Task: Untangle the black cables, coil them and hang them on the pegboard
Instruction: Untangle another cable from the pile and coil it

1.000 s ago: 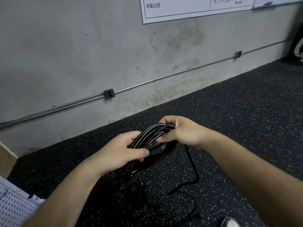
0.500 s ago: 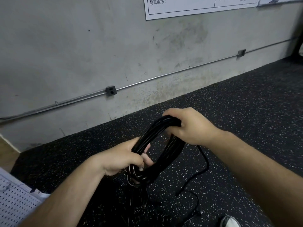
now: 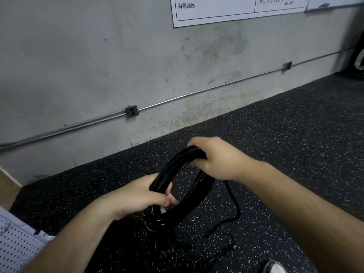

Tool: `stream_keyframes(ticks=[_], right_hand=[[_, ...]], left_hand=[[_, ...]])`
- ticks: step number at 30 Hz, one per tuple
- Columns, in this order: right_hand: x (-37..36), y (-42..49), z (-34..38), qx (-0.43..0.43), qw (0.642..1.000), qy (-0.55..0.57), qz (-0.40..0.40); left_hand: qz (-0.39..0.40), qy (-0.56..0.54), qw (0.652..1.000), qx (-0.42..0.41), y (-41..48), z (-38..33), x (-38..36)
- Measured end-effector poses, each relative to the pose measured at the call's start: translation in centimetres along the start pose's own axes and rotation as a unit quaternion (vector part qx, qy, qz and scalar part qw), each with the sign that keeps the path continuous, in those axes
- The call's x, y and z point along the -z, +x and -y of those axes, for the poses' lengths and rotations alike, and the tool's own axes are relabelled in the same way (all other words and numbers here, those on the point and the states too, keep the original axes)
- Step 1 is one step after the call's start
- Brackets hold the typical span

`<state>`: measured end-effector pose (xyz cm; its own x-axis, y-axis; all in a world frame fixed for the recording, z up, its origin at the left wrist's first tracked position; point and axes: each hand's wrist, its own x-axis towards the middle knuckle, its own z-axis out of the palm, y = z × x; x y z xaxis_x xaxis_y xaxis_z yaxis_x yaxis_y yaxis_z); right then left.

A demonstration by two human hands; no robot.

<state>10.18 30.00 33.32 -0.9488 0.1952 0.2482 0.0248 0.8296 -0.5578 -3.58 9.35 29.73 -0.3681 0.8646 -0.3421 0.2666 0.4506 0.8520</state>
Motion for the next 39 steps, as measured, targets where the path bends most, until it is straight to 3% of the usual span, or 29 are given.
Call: stream_keyframes(ticks=[1, 3, 5, 7, 12, 14, 16, 22, 25, 28, 33, 39], right_hand=[[-0.4, 0.1, 0.1, 0.000, 1.000, 0.002, 0.007], [-0.7, 0.4, 0.4, 0.010, 1.000, -0.003, 0.005], [-0.7, 0.8, 0.7, 0.022, 1.000, 0.002, -0.004], [-0.8, 1.1, 1.0, 0.024, 0.999, 0.034, -0.027], [-0.2, 1.6, 1.0, -0.047, 0.961, 0.263, -0.068], [0.0, 1.0, 0.2, -0.071, 0.918, 0.389, -0.032], [-0.6, 0.1, -1.2, -0.078, 0.899, 0.428, 0.043], [-5.8, -2.8, -5.1, -0.142, 0.918, 0.282, 0.239], [-8.1, -2.5, -4.0, -0.157, 0.922, 0.307, 0.178], [-9.2, -1.1, -2.3, -0.098, 0.950, 0.284, 0.089], [-10.4, -0.1, -1.2, -0.091, 0.960, 0.220, 0.144], [-9.6, 0.0, 0.0, -0.053, 0.982, 0.099, 0.152]], left_hand=[[-0.037, 0.076, 0.996, -0.017, 0.1, 0.0, 0.0], [-0.085, 0.115, 0.988, -0.056, 0.2, -0.5, -0.2], [-0.085, 0.034, 0.993, -0.080, 0.4, -0.8, -0.5], [-0.033, -0.086, 0.993, -0.078, 0.2, -1.2, -0.9], [-0.005, -0.224, 0.960, -0.166, 0.0, -1.4, -0.8], [-0.011, -0.310, 0.931, -0.193, -0.1, -1.8, 0.1], [-0.038, -0.374, 0.902, -0.213, -0.5, -2.3, 1.5], [-0.156, -0.442, 0.851, -0.238, -1.3, -3.5, 4.6], [-0.165, -0.433, 0.857, -0.227, -1.2, -3.3, 4.9], [-0.164, -0.409, 0.870, -0.223, -1.1, -3.4, 4.2], [-0.180, -0.408, 0.865, -0.228, -1.3, -3.6, 3.7], [-0.311, -0.370, 0.853, -0.195, -1.9, -2.9, 4.2]])
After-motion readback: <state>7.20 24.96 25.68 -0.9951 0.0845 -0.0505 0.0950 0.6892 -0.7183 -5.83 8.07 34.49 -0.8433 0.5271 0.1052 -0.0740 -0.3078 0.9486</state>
